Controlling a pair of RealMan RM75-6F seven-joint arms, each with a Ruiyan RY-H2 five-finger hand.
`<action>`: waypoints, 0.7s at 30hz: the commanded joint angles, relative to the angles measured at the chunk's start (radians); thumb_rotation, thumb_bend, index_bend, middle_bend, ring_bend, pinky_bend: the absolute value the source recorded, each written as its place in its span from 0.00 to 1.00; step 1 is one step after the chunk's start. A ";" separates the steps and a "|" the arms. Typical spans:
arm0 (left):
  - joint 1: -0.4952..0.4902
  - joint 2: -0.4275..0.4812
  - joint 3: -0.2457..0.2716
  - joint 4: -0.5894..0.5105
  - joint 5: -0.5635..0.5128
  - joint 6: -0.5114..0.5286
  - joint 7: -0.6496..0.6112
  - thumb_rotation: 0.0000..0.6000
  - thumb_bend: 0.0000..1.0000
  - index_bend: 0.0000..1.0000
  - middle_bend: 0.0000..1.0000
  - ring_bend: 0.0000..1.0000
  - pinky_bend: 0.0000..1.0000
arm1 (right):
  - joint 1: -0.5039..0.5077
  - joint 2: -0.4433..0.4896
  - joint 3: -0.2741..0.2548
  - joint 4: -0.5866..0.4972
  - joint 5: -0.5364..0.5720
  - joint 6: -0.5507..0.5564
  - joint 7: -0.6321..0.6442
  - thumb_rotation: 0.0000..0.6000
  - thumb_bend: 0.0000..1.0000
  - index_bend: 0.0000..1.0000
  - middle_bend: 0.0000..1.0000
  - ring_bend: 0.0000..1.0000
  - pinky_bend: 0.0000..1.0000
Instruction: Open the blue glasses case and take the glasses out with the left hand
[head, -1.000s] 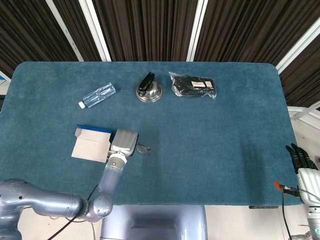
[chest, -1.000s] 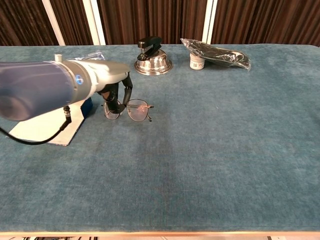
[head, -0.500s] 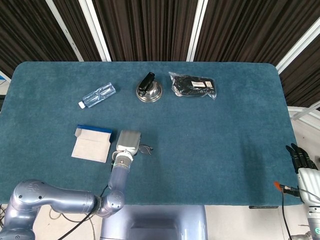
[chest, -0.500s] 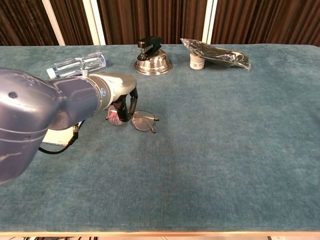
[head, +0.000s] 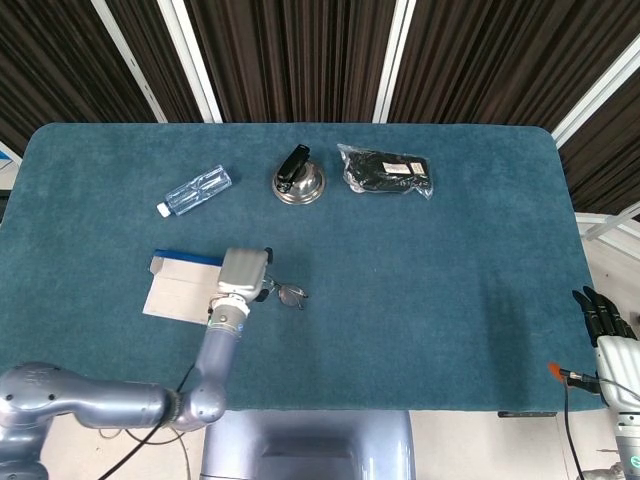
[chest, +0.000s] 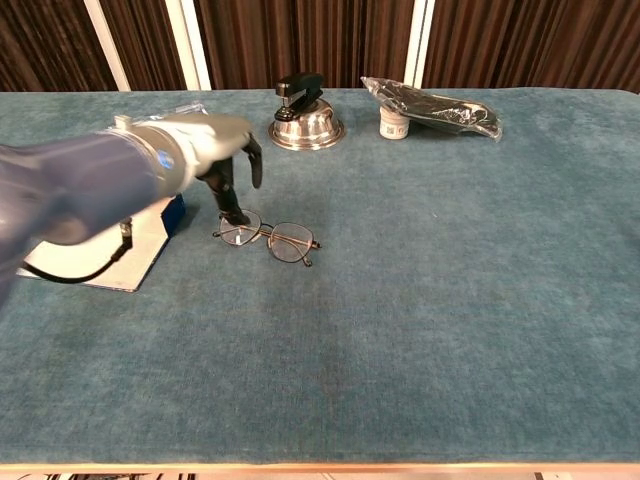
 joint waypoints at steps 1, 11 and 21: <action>0.090 0.111 0.044 -0.120 0.126 0.029 -0.108 1.00 0.20 0.35 0.99 1.00 1.00 | 0.000 0.000 0.000 0.001 0.000 -0.001 -0.002 1.00 0.19 0.00 0.00 0.00 0.21; 0.359 0.420 0.296 -0.338 0.561 0.123 -0.371 1.00 0.19 0.13 0.45 0.52 0.60 | -0.002 -0.006 -0.002 0.004 -0.009 0.010 -0.029 1.00 0.19 0.00 0.00 0.00 0.21; 0.617 0.502 0.485 -0.182 0.920 0.351 -0.557 1.00 0.08 0.00 0.00 0.00 0.04 | -0.004 -0.028 0.001 0.027 -0.037 0.047 -0.056 1.00 0.12 0.00 0.00 0.00 0.21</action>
